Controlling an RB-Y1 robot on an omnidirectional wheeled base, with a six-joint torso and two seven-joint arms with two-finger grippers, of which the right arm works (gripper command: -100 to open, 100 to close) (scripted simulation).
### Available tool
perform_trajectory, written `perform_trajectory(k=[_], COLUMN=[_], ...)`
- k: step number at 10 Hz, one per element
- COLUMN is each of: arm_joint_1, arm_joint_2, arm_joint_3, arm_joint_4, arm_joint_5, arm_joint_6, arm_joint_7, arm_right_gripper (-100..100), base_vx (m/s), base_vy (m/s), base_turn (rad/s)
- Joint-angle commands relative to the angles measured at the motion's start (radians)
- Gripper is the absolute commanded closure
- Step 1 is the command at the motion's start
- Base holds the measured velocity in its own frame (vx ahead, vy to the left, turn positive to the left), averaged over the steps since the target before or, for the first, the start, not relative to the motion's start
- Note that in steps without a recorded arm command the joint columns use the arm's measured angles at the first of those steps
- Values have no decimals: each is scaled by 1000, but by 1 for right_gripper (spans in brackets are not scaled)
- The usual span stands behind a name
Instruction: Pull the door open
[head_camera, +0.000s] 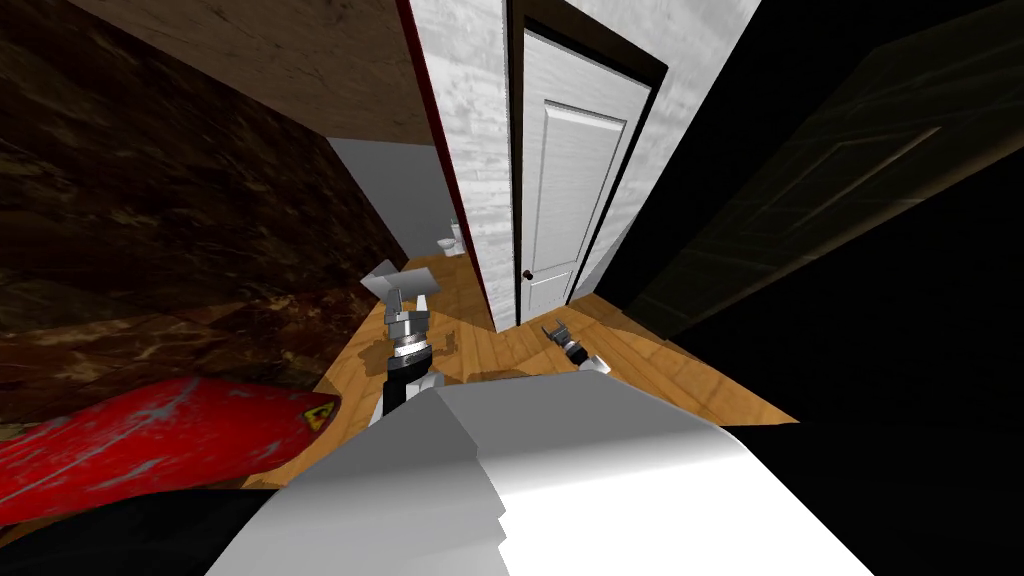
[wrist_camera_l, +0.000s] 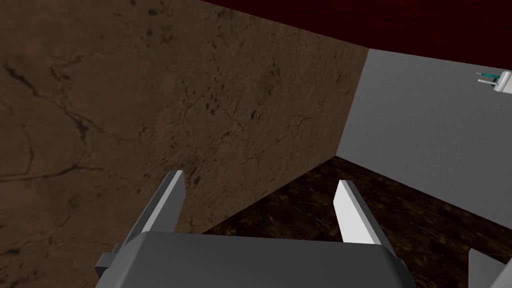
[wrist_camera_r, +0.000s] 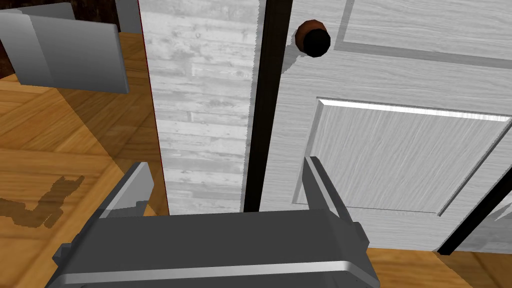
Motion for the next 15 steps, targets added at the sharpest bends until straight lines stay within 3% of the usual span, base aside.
perform_trajectory(k=[1, 7, 15], arm_joint_1=[-3, -34, -84], arm_joint_2=[-14, -68, -99], arm_joint_3=[-9, -74, -180], arm_joint_4=[2, 31, 80], arm_joint_5=[-11, -88, -215], arm_joint_6=[-5, -41, -101], arm_joint_7=[9, 78, 191], arm_right_gripper=[-100, -100, -100], base_vx=[-214, -150, -31], base_vy=[-10, -4, -82], base_turn=[143, 237, 263])
